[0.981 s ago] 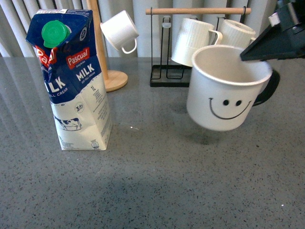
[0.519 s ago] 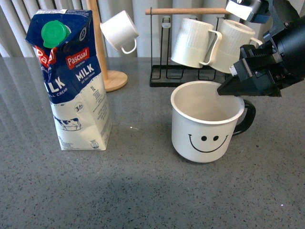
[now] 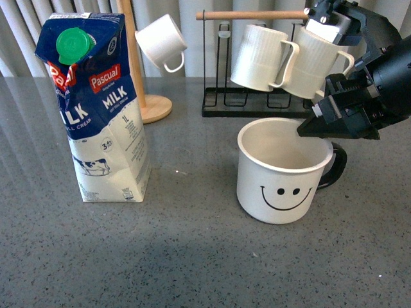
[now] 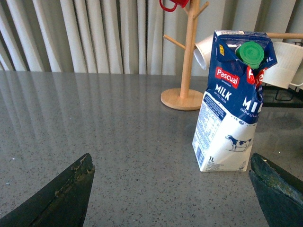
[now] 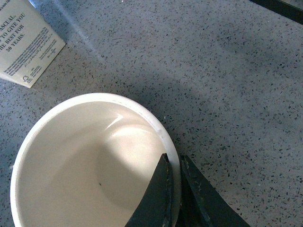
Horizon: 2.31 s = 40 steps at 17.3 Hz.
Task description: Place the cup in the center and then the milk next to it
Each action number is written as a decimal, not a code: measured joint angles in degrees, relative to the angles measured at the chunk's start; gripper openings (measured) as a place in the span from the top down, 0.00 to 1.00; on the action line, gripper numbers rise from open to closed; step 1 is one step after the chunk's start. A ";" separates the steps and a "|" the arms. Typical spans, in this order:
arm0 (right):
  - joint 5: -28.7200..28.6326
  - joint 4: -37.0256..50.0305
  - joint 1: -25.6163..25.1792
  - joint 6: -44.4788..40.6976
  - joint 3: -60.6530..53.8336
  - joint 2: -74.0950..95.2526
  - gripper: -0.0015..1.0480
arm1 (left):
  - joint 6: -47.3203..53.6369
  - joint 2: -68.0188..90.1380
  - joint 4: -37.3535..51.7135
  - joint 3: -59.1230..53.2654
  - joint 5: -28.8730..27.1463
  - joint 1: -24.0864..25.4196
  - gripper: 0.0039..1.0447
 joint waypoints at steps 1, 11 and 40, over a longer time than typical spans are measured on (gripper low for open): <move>-0.15 0.04 0.00 -0.81 0.00 0.00 0.91 | 0.00 0.00 0.00 0.00 0.02 0.00 0.06; -1.33 15.65 -3.26 6.03 -7.56 -17.51 0.07 | 0.00 0.00 0.00 0.00 0.00 0.00 0.06; 22.62 17.27 -12.74 14.10 -67.23 -96.06 0.98 | 0.02 0.00 0.00 -0.02 0.07 -0.02 0.06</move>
